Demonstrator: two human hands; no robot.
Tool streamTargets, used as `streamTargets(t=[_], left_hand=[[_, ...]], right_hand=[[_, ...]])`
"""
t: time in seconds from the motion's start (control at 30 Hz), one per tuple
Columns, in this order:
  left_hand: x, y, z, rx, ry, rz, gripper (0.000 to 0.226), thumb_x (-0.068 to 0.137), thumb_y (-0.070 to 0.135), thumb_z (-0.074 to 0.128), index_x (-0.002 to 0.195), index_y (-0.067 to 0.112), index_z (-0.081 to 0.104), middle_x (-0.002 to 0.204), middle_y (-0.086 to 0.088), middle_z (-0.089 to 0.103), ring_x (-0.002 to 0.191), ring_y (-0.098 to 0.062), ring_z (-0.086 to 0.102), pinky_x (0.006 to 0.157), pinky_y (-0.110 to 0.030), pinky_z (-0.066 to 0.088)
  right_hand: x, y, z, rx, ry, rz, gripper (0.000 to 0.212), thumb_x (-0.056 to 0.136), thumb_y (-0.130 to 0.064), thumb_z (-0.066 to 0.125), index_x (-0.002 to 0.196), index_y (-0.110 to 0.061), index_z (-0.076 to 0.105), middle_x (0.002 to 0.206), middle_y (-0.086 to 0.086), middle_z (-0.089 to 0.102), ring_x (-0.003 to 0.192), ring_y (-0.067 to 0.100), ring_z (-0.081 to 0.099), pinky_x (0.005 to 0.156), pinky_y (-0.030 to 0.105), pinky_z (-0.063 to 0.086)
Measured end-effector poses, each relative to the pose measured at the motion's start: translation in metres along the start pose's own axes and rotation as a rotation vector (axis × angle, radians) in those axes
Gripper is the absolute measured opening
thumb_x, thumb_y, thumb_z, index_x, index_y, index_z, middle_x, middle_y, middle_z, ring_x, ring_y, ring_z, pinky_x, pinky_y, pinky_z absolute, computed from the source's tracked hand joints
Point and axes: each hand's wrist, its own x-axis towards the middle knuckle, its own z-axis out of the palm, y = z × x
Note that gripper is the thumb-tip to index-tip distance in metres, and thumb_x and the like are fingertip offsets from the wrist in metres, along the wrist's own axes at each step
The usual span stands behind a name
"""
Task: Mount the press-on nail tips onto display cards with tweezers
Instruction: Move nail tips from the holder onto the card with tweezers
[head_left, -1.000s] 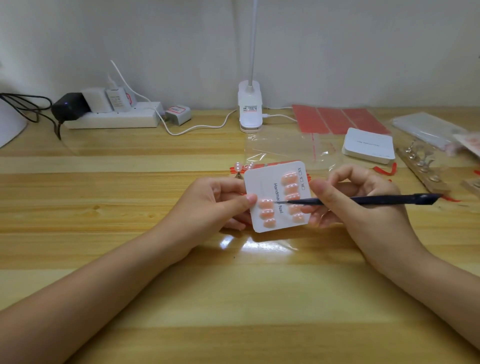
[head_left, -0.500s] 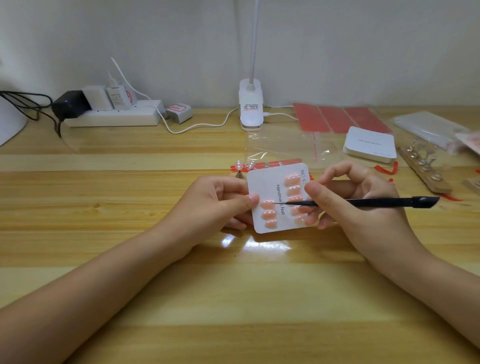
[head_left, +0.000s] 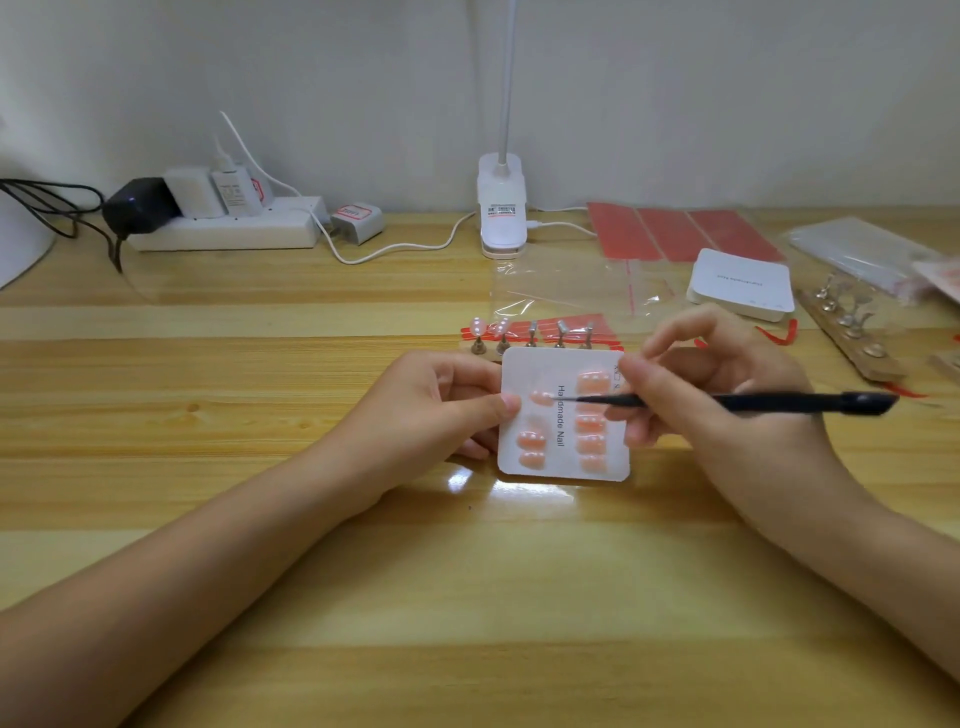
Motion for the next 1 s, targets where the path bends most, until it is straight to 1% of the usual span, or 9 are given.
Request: streamTargets(t=[0.07,0.17,0.3,0.5,0.67,0.8,1.0], left_hand=[[-0.0003,0.0,0.0001,0.001,-0.003,0.003,0.018,0.087,0.004,0.057,0.083,0.017,0.069,0.064,0.007,0.07,0.056,-0.002,0.063,0.051,-0.012,0.048],[-0.0006,-0.0006,0.0,0.004,-0.01,0.007,0.019,0.088,0.004,0.057,0.082,0.018,0.068,0.065,0.008,0.07,0.056,-0.002,0.063,0.051,-0.012,0.048],[-0.0001,-0.0012,0.0003,-0.003,-0.006,0.005,0.017,0.087,0.004,0.057,0.085,0.016,0.069,0.066,0.007,0.071,0.056,-0.002,0.063,0.051,-0.012,0.048],[0.0,-0.0014,0.0002,0.0,-0.015,0.0,0.016,0.088,0.005,0.057,0.089,0.016,0.069,0.071,0.007,0.072,0.061,-0.003,0.065,0.053,-0.013,0.049],[0.0001,-0.0013,-0.0001,0.003,-0.02,0.004,0.017,0.088,0.006,0.057,0.087,0.018,0.069,0.07,0.008,0.072,0.061,-0.003,0.065,0.052,-0.012,0.047],[0.0004,-0.0013,0.0,0.002,-0.024,0.001,0.016,0.088,0.006,0.057,0.087,0.017,0.069,0.071,0.007,0.072,0.062,-0.003,0.065,0.052,-0.012,0.047],[0.0008,-0.0006,-0.0008,-0.004,-0.027,-0.003,0.016,0.088,0.006,0.057,0.086,0.017,0.069,0.07,0.007,0.072,0.062,-0.003,0.066,0.054,-0.012,0.049]], right_hand=[[0.0042,0.0023,-0.0038,0.147,0.029,0.162,0.018,0.066,-0.023,0.066,0.076,-0.015,0.054,0.056,0.009,0.065,0.043,0.01,0.059,0.044,0.016,0.048],[0.0065,0.0053,-0.0051,0.207,-0.004,0.26,0.024,0.061,-0.024,0.067,0.078,-0.014,0.054,0.054,0.008,0.063,0.043,0.011,0.059,0.04,0.016,0.044],[0.0071,0.0063,-0.0048,0.182,-0.027,0.27,0.024,0.062,-0.024,0.068,0.078,-0.013,0.054,0.051,0.005,0.062,0.044,0.012,0.06,0.038,0.015,0.042],[0.007,0.0074,-0.0037,0.172,-0.021,0.265,0.024,0.064,-0.023,0.067,0.08,-0.012,0.054,0.05,0.003,0.063,0.045,0.011,0.061,0.04,0.014,0.044],[0.0078,0.0083,-0.0044,0.186,-0.021,0.27,0.022,0.063,-0.022,0.068,0.079,-0.012,0.055,0.053,0.006,0.064,0.044,0.011,0.061,0.043,0.015,0.046],[0.0082,0.0084,-0.004,0.194,-0.029,0.263,0.023,0.063,-0.023,0.068,0.078,-0.012,0.055,0.055,0.006,0.065,0.043,0.009,0.06,0.044,0.015,0.047],[0.0083,0.0104,-0.004,0.18,-0.034,0.243,0.018,0.064,-0.022,0.068,0.076,-0.014,0.056,0.056,0.005,0.065,0.044,0.01,0.06,0.044,0.015,0.047]])
